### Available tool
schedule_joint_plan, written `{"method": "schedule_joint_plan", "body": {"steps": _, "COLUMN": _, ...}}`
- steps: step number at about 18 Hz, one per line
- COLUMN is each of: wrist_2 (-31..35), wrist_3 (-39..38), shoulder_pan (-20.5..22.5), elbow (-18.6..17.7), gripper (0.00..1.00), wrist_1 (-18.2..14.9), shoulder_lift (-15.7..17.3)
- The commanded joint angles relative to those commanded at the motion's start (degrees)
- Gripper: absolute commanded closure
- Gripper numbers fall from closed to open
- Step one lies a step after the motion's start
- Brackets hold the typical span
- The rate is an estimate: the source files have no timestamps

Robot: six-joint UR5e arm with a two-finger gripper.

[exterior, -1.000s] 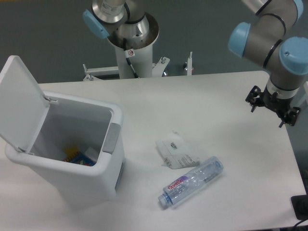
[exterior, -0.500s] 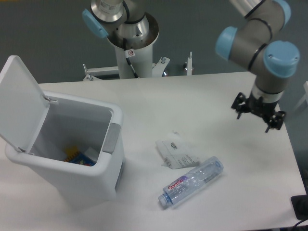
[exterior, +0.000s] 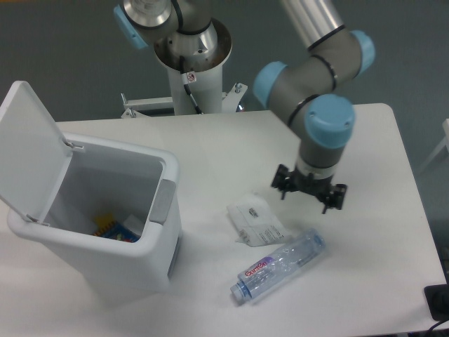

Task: Place the trash in the trash can
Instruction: 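Move the open gripper over the crumpled white tissue, then lower the gripper onto the white tissue and close on it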

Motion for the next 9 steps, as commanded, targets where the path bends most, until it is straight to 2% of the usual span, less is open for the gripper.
{"method": "schedule_joint_plan", "body": {"steps": 2, "wrist_2": 0.09, "wrist_3": -4.59, "shoulder_pan": -1.06, "elbow": -1.68, "gripper": 0.0, "wrist_1": 0.09, "shoulder_lift": 0.0}}
{"method": "schedule_joint_plan", "body": {"steps": 4, "wrist_2": 0.18, "wrist_3": -4.95, "shoulder_pan": -2.12, "elbow": -3.61, "gripper": 0.0, "wrist_1": 0.0, "shoulder_lift": -0.01}}
{"method": "schedule_joint_plan", "body": {"steps": 9, "wrist_2": 0.7, "wrist_3": -5.13, "shoulder_pan": -2.12, "elbow": -4.85, "gripper": 0.0, "wrist_1": -0.53, "shoulder_lift": -0.18}}
